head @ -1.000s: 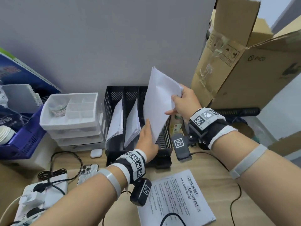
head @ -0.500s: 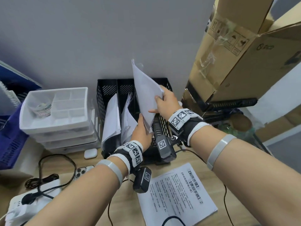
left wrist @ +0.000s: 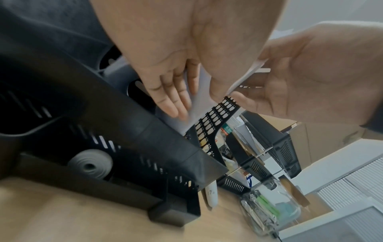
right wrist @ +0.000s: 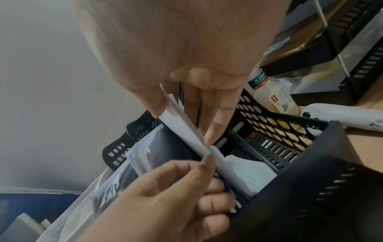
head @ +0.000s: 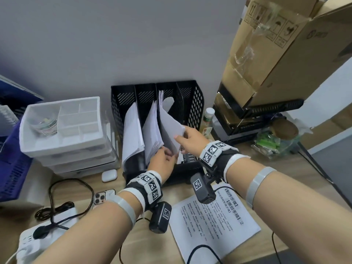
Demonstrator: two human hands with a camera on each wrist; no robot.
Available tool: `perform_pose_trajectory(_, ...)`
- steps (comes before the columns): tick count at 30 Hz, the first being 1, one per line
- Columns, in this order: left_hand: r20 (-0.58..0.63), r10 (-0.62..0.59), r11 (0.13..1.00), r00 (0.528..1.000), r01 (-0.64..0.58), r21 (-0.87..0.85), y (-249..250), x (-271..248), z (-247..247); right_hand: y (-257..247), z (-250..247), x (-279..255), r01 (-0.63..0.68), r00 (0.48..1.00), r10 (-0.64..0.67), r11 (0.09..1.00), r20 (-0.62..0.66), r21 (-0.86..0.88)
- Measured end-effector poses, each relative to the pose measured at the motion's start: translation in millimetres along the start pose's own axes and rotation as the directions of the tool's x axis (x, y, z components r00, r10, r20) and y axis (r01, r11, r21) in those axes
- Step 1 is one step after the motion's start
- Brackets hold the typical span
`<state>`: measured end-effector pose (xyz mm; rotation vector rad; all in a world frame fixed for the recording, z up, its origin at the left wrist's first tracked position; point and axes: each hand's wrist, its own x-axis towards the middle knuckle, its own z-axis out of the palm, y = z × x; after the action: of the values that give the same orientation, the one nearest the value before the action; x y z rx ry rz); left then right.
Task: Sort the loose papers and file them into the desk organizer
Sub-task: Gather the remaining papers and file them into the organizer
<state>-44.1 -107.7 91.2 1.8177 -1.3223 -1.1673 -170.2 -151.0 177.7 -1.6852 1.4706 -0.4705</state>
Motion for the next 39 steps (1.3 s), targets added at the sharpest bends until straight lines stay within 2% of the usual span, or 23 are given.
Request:
perform_pose_trajectory(1,0.052,-0.026,0.998,0.998,0.029,-0.056,-4,-5,-1,4,0,-2,0.004,1.000,-0.004,1.000,-0.004,-0.004)
perform_pose_trajectory(3,0.233,-0.080,0.985,0.969,0.112,-0.128,-14,-16,-1,13,1,-8,-0.021,0.999,0.021,1.000,-0.026,-0.001)
perform_pose_trajectory(6,0.415,-0.110,0.994,0.903,0.104,0.036,-31,-27,3,22,5,-7,-0.085,0.995,0.085,0.996,-0.060,0.003)
perform_pose_trajectory(11,0.473,-0.177,0.974,0.863,0.083,0.212,-56,-33,13,14,12,1,-0.049,0.984,0.075,0.986,-0.160,0.160)
perform_pose_trajectory(12,0.475,-0.176,0.967,0.863,0.061,0.247,-61,-33,15,13,13,2,-0.048,0.981,0.073,0.989,-0.181,0.138)
perform_pose_trajectory(14,0.487,-0.169,0.948,0.857,0.005,0.319,-71,-31,18,14,17,3,-0.075,0.979,0.067,0.997,-0.194,-0.033)
perform_pose_trajectory(16,0.507,-0.192,0.921,0.840,-0.024,0.388,-81,-31,23,22,24,2,-0.140,0.978,0.106,0.973,-0.181,-0.183)
perform_pose_trajectory(18,0.529,-0.202,0.905,0.824,-0.049,0.421,-97,-24,35,30,32,0,-0.160,0.983,0.143,0.975,-0.116,-0.154)
perform_pose_trajectory(21,0.563,-0.190,0.905,0.804,-0.079,0.418,-138,0,65,38,40,-11,-0.093,0.995,0.089,0.990,-0.045,-0.104)
perform_pose_trajectory(23,0.585,-0.186,0.897,0.790,-0.106,0.428,-119,-11,71,49,38,-26,-0.068,0.996,0.062,0.991,-0.057,-0.113)
perform_pose_trajectory(25,0.550,-0.163,0.879,0.819,-0.132,0.457,-91,-25,69,70,36,-43,-0.115,0.988,0.113,0.993,-0.106,-0.015)
perform_pose_trajectory(26,0.534,-0.153,0.873,0.832,-0.139,0.467,-88,-26,74,85,33,-55,-0.179,0.974,0.182,0.983,-0.133,0.032)
perform_pose_trajectory(28,0.521,-0.136,0.868,0.842,-0.152,0.472,-83,-25,84,128,30,-83,-0.368,0.911,0.370,0.929,-0.182,0.046)
perform_pose_trajectory(29,0.520,-0.138,0.871,0.843,-0.147,0.469,-82,-23,91,152,29,-100,-0.493,0.849,0.488,0.870,-0.203,0.028)
perform_pose_trajectory(30,0.519,-0.138,0.873,0.844,-0.144,0.465,-80,-22,97,172,28,-119,-0.631,0.757,0.619,0.776,-0.209,0.012)
perform_pose_trajectory(32,0.507,-0.137,0.878,0.851,-0.134,0.460,-77,-19,107,208,33,-152,-0.846,0.524,0.830,0.534,-0.190,-0.003)
perform_pose_trajectory(33,0.500,-0.138,0.877,0.855,-0.129,0.463,-77,-18,113,221,37,-165,-0.901,0.427,0.890,0.434,-0.162,0.009)
perform_pose_trajectory(34,0.492,-0.146,0.875,0.858,-0.120,0.470,-76,-18,119,230,41,-175,-0.927,0.366,0.921,0.374,-0.136,0.036)
perform_pose_trajectory(35,0.480,-0.154,0.871,0.863,-0.110,0.478,-75,-18,123,235,45,-181,-0.934,0.342,0.931,0.352,-0.126,0.066)
perform_pose_trajectory(36,0.472,-0.164,0.865,0.866,-0.104,0.490,-73,-18,127,238,49,-186,-0.930,0.343,0.930,0.356,-0.133,0.094)
perform_pose_trajectory(39,0.450,-0.210,0.834,0.868,-0.081,0.546,-72,-18,137,248,56,-190,-0.872,0.405,0.898,0.435,-0.171,0.226)
